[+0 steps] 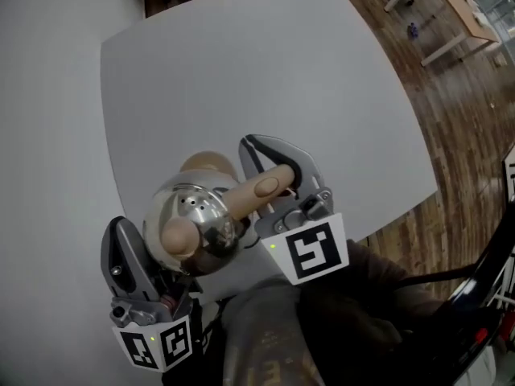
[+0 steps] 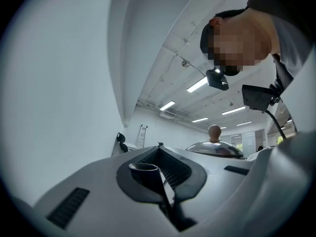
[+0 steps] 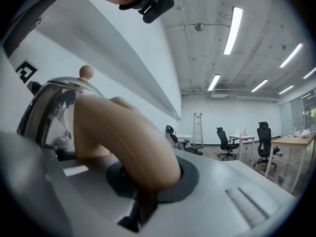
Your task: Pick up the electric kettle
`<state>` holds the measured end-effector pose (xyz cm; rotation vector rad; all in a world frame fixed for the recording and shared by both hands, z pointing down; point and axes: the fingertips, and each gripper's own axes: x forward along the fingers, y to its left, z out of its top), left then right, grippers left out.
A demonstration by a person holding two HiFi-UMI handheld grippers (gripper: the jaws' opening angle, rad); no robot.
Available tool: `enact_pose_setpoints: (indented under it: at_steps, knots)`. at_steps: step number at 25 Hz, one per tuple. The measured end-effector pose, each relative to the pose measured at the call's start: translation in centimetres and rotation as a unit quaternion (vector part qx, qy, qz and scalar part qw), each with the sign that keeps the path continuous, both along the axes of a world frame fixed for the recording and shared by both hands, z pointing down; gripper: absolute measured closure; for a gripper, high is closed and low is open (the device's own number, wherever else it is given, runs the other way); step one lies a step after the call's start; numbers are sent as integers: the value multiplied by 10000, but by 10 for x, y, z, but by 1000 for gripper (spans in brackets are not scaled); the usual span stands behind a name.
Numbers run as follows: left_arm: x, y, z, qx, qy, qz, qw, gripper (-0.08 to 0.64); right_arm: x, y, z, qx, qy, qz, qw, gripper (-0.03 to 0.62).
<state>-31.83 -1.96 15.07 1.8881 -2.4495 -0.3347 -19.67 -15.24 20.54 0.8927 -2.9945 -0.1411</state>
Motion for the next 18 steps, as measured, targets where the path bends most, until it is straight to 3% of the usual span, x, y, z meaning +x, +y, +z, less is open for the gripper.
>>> enact_pose_setpoints:
  at_steps: [3,8,18]
  knots:
    - [38,18,-12,-18,-62,-133,9999,563,35,18,10,-533,364,-98,9979,577]
    - [104,36,-1,75,-55,-140,9999,563,96,35,13,-334,216,-132,9991,577]
    - [115,42,-3,86,-28,-127,9999,563,108,40,7,-194,147,-108,9996,577]
